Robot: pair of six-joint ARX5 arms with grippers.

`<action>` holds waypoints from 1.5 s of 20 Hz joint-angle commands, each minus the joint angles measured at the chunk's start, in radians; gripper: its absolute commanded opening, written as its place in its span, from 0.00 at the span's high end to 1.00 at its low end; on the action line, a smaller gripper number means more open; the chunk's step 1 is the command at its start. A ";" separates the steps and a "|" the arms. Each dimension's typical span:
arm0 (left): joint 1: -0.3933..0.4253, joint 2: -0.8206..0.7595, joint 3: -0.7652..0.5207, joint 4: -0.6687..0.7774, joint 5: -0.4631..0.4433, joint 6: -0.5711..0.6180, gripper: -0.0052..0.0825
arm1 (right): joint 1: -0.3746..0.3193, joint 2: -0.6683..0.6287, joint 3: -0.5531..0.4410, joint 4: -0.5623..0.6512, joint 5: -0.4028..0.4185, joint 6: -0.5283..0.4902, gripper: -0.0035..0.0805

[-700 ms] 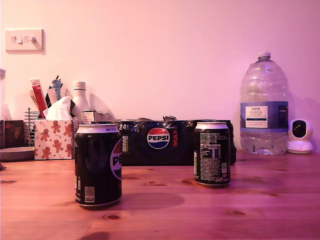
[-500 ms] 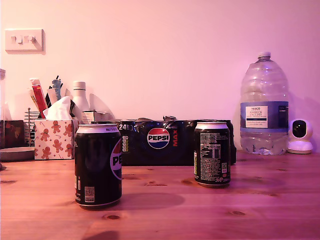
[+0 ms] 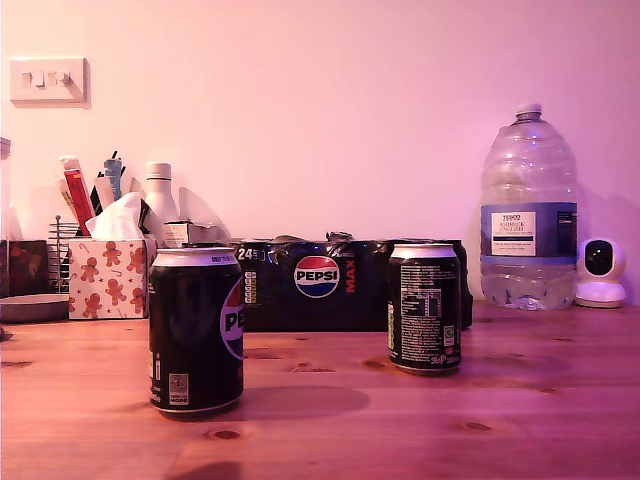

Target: Stack up the Pepsi cans on top of each other

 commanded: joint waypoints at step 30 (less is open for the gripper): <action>-0.009 -0.040 -0.161 -0.010 0.197 -0.001 0.85 | 0.301 0.844 -0.047 0.847 -0.043 0.035 0.12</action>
